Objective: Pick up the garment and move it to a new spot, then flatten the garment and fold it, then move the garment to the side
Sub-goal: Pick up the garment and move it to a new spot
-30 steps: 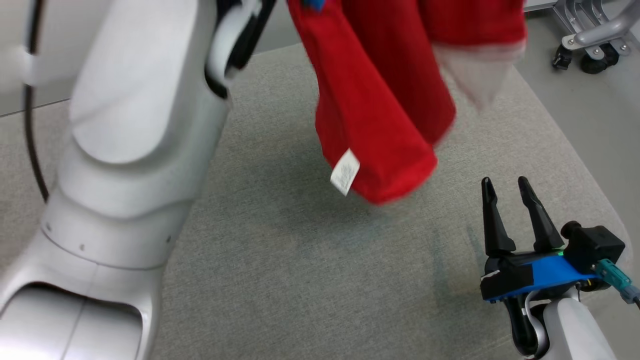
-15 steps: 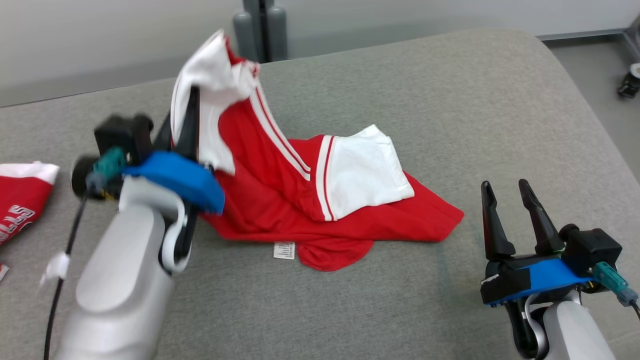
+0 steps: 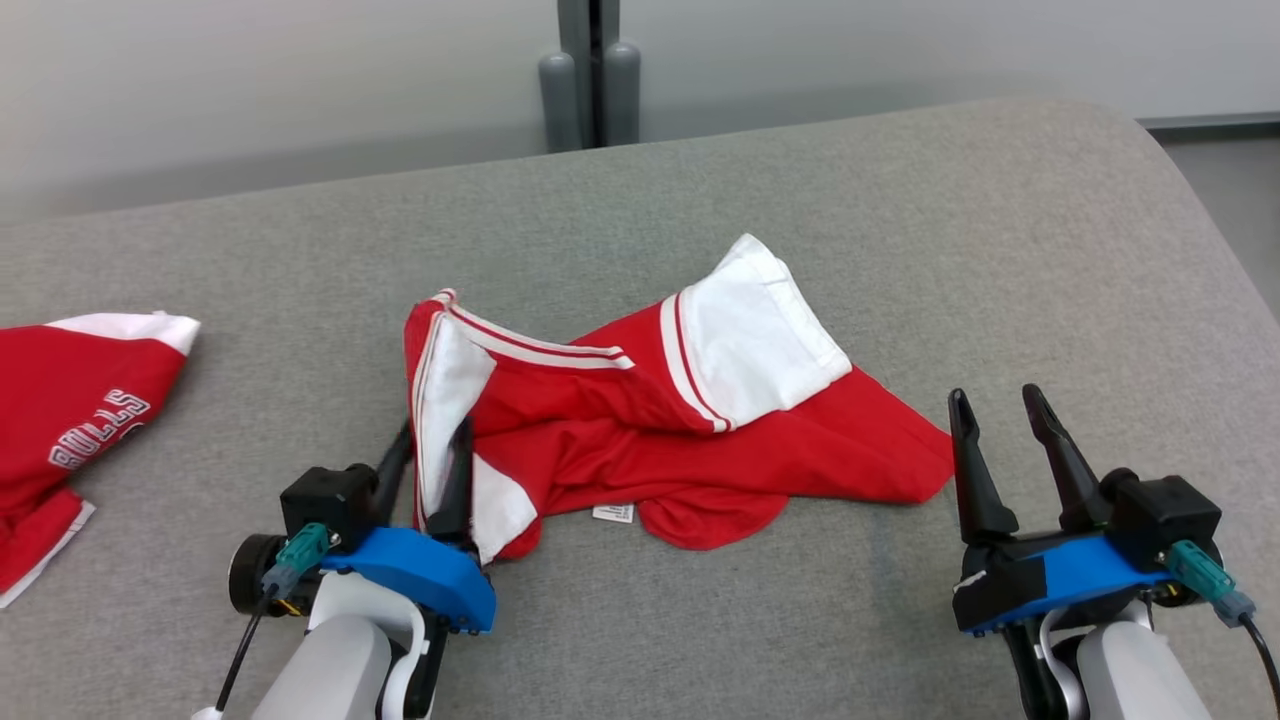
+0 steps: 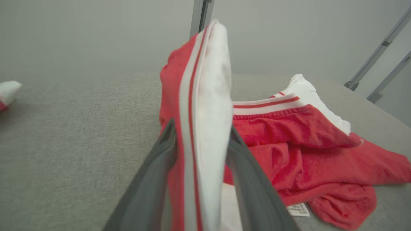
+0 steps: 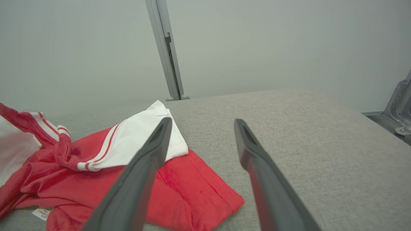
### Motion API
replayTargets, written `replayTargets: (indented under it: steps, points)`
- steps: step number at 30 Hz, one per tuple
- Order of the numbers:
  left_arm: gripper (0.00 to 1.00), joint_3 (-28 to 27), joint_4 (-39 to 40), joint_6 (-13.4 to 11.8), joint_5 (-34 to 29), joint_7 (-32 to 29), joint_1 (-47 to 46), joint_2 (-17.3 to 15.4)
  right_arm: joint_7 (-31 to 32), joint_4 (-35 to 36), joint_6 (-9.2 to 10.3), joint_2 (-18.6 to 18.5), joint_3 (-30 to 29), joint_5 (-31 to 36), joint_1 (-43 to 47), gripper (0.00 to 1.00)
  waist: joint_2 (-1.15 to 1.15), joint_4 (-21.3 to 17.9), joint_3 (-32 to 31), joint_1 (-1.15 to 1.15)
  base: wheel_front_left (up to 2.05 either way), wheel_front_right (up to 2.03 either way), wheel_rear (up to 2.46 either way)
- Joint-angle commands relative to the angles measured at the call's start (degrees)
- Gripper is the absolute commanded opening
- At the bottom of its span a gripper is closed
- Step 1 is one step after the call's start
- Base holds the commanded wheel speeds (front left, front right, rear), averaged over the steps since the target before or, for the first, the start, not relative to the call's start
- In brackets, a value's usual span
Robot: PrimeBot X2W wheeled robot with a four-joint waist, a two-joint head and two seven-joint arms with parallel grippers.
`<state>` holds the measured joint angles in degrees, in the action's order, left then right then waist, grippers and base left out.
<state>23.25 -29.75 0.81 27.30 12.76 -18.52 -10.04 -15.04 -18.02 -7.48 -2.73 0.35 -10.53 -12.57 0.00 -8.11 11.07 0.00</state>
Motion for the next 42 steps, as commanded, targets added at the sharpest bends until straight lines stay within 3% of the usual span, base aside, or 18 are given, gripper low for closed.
replayTargets:
  steps: [1,9,22,31,42]
  points:
    - [1.0,0.03,0.44,-0.35,-0.12,0.51,-0.36,0.07,-0.21,-0.1,-0.03,-0.3,-0.24,0.18,0.5,1.0,0.0,0.28,-0.2,0.0,0.0,0.0,0.0]
    - [1.0,-4.89,7.21,-2.37,-2.72,2.44,0.28,-1.53,-0.2,-0.57,-0.03,-0.29,-0.68,0.88,1.85,1.0,0.0,3.46,-2.69,0.0,0.0,0.0,0.0]
    - [1.0,-16.52,20.43,-5.34,-11.61,2.44,11.37,-3.16,-0.21,-0.27,-0.03,-0.29,-1.71,1.81,4.0,1.0,0.0,8.21,-4.7,0.0,0.0,0.0,0.0]
    - [1.0,-19.44,21.11,-3.28,-15.33,2.45,18.08,-1.07,-0.21,-1.28,-0.03,-0.29,-1.79,2.52,6.11,1.0,0.0,9.52,-6.32,0.0,0.0,0.0,0.0]
    - [1.0,-22.08,18.7,-0.83,-17.77,2.45,19.38,2.48,-0.21,-2.52,-0.03,-0.29,-1.08,2.06,7.19,1.0,0.0,9.6,-7.15,0.0,0.0,0.0,0.0]
